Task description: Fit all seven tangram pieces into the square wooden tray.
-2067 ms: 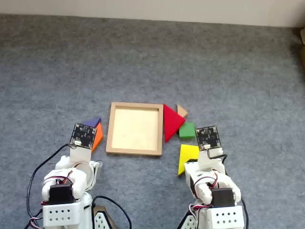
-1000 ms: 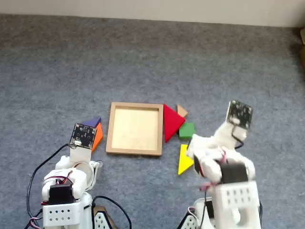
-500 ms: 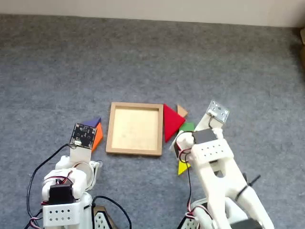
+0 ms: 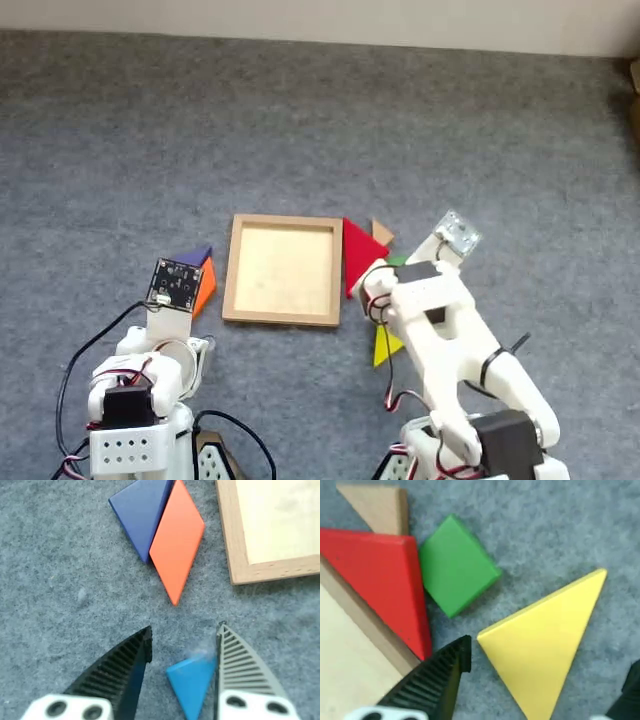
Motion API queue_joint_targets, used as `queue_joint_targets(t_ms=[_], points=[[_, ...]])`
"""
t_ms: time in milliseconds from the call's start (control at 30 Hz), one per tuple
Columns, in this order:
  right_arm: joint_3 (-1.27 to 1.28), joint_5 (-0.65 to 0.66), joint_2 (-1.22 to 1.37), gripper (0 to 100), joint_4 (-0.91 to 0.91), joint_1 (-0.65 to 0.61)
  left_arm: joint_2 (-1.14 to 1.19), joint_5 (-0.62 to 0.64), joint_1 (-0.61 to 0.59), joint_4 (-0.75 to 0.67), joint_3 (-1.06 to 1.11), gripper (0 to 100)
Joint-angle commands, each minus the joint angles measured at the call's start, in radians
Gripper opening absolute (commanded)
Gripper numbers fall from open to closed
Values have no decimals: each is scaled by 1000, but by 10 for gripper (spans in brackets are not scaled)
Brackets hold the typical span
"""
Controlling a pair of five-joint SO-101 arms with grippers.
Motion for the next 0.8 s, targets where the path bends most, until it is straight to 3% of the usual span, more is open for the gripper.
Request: queue_joint_targets(t_ms=[0, 367, 600, 767], points=[[-50, -8, 35, 440, -61, 44, -42, 6, -5, 6, 19, 214], [-50, -11, 127, 438, -74, 44, -42, 6, -5, 6, 19, 214], [-48, -11, 119, 253, -73, 68, -42, 6, -5, 6, 19, 214], [-48, -3, 117, 230, -73, 122, -42, 6, -5, 6, 19, 214]])
